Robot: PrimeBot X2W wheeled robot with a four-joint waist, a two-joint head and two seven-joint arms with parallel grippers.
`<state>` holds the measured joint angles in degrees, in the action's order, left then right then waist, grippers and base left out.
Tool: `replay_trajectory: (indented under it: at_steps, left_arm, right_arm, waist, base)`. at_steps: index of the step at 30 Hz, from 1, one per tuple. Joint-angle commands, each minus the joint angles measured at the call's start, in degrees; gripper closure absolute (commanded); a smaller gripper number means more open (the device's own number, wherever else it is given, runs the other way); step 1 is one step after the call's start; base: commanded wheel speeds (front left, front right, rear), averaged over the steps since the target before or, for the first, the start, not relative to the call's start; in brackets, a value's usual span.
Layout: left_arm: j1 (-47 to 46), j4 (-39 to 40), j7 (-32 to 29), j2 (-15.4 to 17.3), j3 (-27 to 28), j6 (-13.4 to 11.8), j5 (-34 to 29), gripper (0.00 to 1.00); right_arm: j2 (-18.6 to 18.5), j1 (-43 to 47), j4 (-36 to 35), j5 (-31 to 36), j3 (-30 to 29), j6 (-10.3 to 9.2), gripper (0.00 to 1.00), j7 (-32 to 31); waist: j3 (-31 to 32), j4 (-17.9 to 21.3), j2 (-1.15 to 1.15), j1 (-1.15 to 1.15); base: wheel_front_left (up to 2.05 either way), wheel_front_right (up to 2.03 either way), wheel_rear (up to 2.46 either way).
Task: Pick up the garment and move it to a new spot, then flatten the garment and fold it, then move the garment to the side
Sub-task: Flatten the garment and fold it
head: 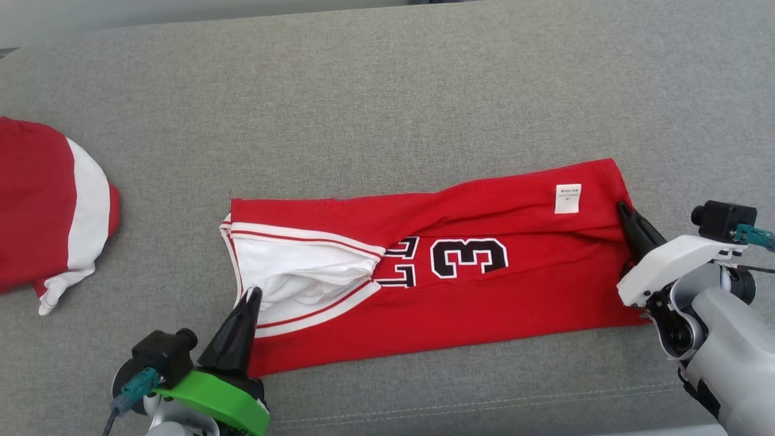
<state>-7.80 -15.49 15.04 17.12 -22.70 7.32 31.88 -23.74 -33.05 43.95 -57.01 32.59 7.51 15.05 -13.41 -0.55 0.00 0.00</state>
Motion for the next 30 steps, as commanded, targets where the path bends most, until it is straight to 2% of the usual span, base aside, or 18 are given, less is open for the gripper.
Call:
replay_trajectory:
  at_steps: [1, 8, 9, 10, 11, 20, 26, 30]
  left_arm:
    - [0.9, -0.4, 0.2, -0.3, -0.3, 0.2, -0.3, 1.0]
    - [1.1, -3.3, 0.2, -0.9, -1.0, 0.2, 0.6, 1.0]
    - [1.0, -3.9, 0.2, -0.9, -0.7, 0.2, 0.1, 0.76]
    - [1.0, -4.3, 0.2, -1.1, -0.4, 0.2, -0.3, 0.18]
    - [1.0, -4.5, 0.2, -1.4, 0.0, 0.2, -0.6, 0.0]
    - [2.2, -2.6, 0.2, -3.4, 4.9, 0.2, -3.8, 0.0]
    - [4.2, 1.6, 0.2, -6.4, 11.7, 0.2, -8.8, 0.0]
    - [6.1, 6.0, 0.2, -9.5, 17.8, -0.8, -14.3, 0.0]
  right_arm:
    - [0.0, 1.3, 0.1, -0.8, 0.7, -0.04, 1.0, 0.2]
    - [0.3, 1.7, 1.3, -1.4, 1.7, -0.04, 1.0, 0.2]
    - [0.3, 1.6, 1.6, -1.2, 1.6, -0.04, 0.56, 0.2]
    - [0.3, 1.6, 1.7, -0.9, 1.4, -0.04, 0.0, 0.2]
    - [0.5, 1.7, 1.8, -0.7, 1.1, -0.04, 0.0, 0.2]
    - [0.7, 3.3, 1.4, 2.8, -3.1, -0.04, 0.0, 0.2]
    - [1.6, 5.3, 1.1, 6.5, -6.4, -0.04, 0.0, 0.2]
    - [2.5, 6.2, 2.1, 9.2, -8.6, -0.04, 0.0, 0.2]
  waist:
    - [0.1, -0.3, 0.0, 0.0]
    - [1.0, -0.4, 0.0, 0.0]
    - [1.1, -0.4, 0.0, 0.0]
    - [1.3, -0.3, 0.0, 0.0]
    - [1.5, -0.3, 0.0, 0.0]
    - [3.0, -0.6, 0.0, 0.0]
    - [4.7, -0.6, 0.0, 0.0]
    - [5.7, -0.6, 0.0, 0.0]
  base:
    - [0.0, 0.0, 0.0]
    - [0.0, 0.0, 0.0]
    - [0.0, 0.0, 0.0]
    - [0.0, 0.0, 0.0]
    - [0.0, 0.0, 0.0]
    - [0.0, 0.0, 0.0]
    - [0.0, 0.0, 0.0]
    - [0.0, 0.0, 0.0]
